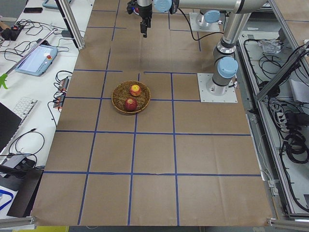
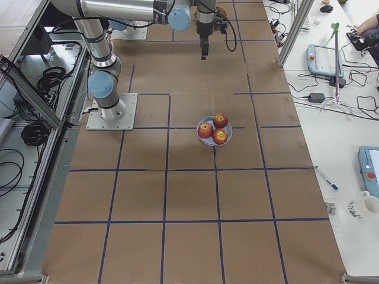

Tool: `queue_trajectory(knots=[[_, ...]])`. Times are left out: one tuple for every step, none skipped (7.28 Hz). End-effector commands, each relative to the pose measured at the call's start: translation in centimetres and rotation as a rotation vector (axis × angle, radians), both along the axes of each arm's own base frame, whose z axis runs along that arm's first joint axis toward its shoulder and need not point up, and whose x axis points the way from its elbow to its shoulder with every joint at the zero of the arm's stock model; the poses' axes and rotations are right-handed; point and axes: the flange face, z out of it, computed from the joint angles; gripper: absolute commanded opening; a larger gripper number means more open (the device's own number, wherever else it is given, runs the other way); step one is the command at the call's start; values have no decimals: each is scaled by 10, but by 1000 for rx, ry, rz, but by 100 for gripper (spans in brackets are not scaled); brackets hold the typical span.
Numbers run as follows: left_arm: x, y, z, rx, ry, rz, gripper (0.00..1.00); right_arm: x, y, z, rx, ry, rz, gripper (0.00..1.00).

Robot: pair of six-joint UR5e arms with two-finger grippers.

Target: Transfer apple from basket to plate

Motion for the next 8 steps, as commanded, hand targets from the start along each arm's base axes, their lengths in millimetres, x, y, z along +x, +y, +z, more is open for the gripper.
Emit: queue_trajectory(knots=[[0, 0, 0, -1, -3, 0, 99, -1, 0, 0, 0, 0, -2, 100], [-1, 1, 1, -1, -1, -3, 99, 0, 0, 0, 1, 0, 0, 100], [-1, 3, 4, -7, -7, -5, 99, 0, 0, -1, 1, 0, 0, 100], [5, -4, -1, -7, -68, -7, 99, 0, 0, -1, 1, 0, 0, 100], [6, -8, -8, 4, -79, -5, 99, 0, 0, -1, 1, 0, 0, 100], [7, -10, -7, -3, -80, -4, 99, 0, 0, -1, 1, 0, 0, 100], [9, -10, -11, 8, -70, 12, 99, 0, 0, -1, 1, 0, 0, 100], [21, -16, -28, 47, -62, 37, 99, 0, 0, -1, 1, 0, 0, 100]])
